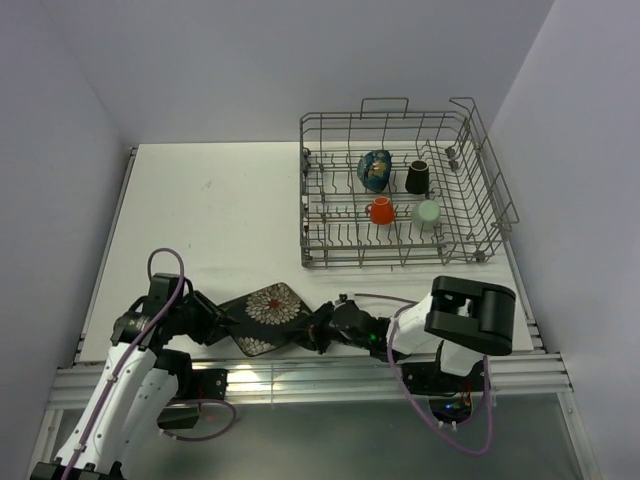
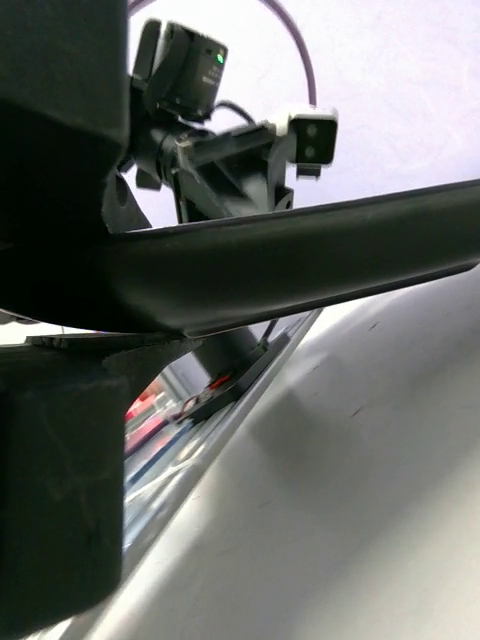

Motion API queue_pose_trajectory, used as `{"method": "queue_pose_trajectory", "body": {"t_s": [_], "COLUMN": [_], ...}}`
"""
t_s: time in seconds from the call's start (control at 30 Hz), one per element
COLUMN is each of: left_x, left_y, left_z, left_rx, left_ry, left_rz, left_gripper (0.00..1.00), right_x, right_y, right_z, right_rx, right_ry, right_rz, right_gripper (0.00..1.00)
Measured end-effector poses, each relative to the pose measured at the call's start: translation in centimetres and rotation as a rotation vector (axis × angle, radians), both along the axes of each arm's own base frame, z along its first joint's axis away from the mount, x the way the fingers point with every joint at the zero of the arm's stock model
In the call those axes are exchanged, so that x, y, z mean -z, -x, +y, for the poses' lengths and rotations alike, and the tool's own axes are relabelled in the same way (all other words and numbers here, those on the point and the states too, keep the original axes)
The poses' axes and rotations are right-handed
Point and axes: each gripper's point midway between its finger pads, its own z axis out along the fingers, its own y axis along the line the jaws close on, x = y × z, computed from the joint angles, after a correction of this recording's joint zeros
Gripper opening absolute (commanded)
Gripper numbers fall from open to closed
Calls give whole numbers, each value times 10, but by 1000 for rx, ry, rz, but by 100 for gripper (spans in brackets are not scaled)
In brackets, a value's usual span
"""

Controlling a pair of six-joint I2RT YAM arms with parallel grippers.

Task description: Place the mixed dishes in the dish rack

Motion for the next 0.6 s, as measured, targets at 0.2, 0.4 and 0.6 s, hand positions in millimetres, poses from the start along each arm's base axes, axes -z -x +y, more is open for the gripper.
{"method": "queue_pose_trajectory", "body": {"t_s": [0.2,0.4,0.6], "left_x": [-39,-94,-152], "left_y": [4,-1,-14], "left_z": [-14,-7,9], "left_rx": [49,47,8], "left_ry": [81,45,-46], "left_rz": [-11,-104,-238], "left_gripper": [99,99,99], "right_x": [-4,-5,-17], "right_y": [14,28,36], "right_z": [-20,-37,-36], "right_rx": [-39,-95,-217], "right_ry": [71,167,292], "right_rz": [34,61,-19], "right_gripper": [0,0,0]}}
